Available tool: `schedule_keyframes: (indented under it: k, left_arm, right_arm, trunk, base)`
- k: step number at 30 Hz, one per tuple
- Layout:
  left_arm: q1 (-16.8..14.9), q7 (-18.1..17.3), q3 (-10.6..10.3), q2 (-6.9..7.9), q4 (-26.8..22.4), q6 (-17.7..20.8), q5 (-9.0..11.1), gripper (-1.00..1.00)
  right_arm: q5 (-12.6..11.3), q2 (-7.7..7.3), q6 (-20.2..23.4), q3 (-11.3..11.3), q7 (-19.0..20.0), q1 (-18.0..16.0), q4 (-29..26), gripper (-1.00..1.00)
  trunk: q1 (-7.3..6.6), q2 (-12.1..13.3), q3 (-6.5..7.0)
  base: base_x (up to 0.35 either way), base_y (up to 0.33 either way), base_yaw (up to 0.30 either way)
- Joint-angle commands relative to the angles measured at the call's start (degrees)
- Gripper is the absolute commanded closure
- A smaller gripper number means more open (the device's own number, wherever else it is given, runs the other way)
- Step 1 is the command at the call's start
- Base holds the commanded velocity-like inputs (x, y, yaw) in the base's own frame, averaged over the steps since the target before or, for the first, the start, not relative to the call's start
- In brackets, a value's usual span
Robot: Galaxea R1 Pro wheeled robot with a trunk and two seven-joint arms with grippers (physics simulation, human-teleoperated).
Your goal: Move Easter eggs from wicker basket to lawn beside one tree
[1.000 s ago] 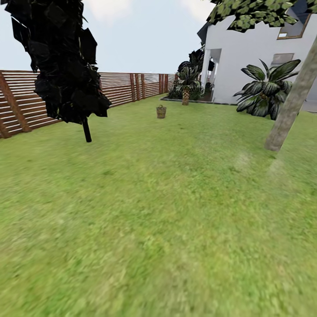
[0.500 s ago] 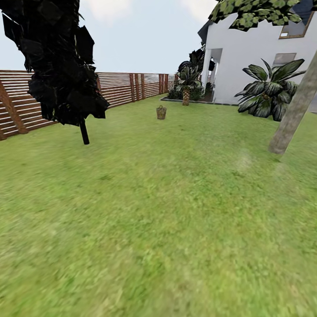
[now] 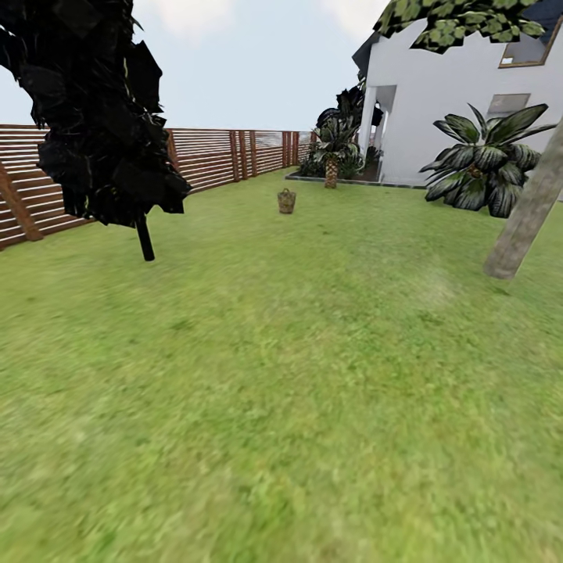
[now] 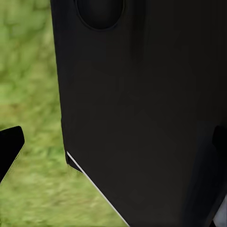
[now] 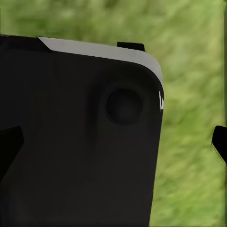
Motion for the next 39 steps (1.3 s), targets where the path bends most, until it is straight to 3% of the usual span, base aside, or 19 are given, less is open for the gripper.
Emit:
schedule_keyframes:
  k: [1,39]
  left_arm:
    - [0.04,-0.05,0.05,0.0,-0.11,-0.02,0.08,-1.0]
    - [0.04,-0.05,0.03,0.0,-0.11,-0.02,0.08,-1.0]
  right_arm:
    - [0.28,0.0,-0.16,0.1,-0.03,-0.03,0.05,-1.0]
    - [0.28,0.07,-0.16,0.1,-0.03,-0.03,0.05,-1.0]
  trunk:
    - [0.04,-0.02,-0.04]
    - [0.04,-0.02,-0.04]
  base:
    - [0.339,0.0,0.0]
    - [0.339,0.0,0.0]
